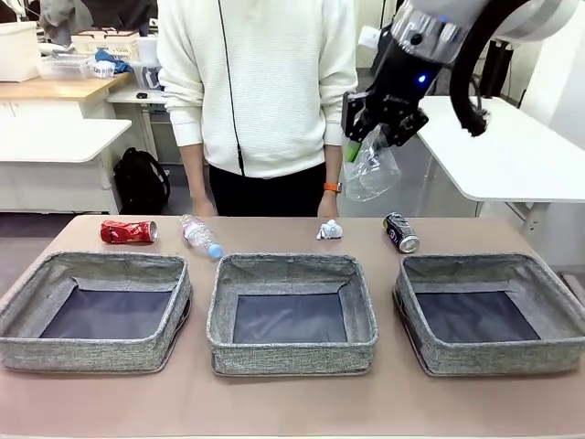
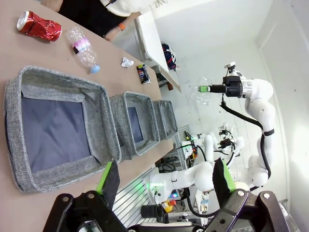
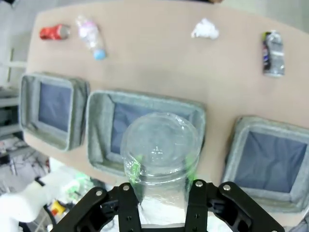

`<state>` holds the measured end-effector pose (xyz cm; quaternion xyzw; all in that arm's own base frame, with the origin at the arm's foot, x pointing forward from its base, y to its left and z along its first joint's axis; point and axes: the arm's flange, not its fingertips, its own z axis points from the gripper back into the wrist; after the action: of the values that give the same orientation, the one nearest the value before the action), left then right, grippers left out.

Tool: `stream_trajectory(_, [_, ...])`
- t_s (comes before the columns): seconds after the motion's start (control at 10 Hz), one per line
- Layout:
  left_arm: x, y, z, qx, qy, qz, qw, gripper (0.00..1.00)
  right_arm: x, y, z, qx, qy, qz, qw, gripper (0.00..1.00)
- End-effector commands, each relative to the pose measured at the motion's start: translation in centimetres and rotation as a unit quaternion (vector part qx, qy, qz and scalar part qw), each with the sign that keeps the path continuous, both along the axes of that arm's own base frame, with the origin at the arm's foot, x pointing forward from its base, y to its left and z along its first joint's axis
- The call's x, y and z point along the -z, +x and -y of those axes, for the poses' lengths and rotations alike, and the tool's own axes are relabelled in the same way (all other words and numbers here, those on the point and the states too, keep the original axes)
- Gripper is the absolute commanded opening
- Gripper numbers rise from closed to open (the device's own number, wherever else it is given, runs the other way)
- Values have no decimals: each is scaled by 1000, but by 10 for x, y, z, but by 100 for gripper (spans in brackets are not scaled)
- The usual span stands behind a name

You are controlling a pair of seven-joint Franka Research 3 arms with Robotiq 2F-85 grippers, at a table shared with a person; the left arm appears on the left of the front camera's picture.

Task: Sort the waste into the appropriate baskets.
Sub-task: Pick up the waste item pointed out by the person.

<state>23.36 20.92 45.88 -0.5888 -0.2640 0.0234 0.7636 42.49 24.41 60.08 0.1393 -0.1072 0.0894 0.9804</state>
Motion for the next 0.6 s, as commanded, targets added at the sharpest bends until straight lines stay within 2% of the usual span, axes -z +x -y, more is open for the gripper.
stream_trajectory(0.0, [-1,0,0,2,-4,14,1000,100,-26,-14,-58,-14,-41,-21,999,38])
stream_trajectory(0.1, [-1,0,0,2,-4,14,1000,100,-45,-14,-80,-16,-40,-33,999,38])
stream_trajectory(0.3, [-1,0,0,2,-4,14,1000,100,-65,-16,-105,54,-31,-105,993,38])
stream_trajectory(0.5, [-1,0,0,2,-4,14,1000,100,-78,-27,-121,100,-55,-127,985,38])
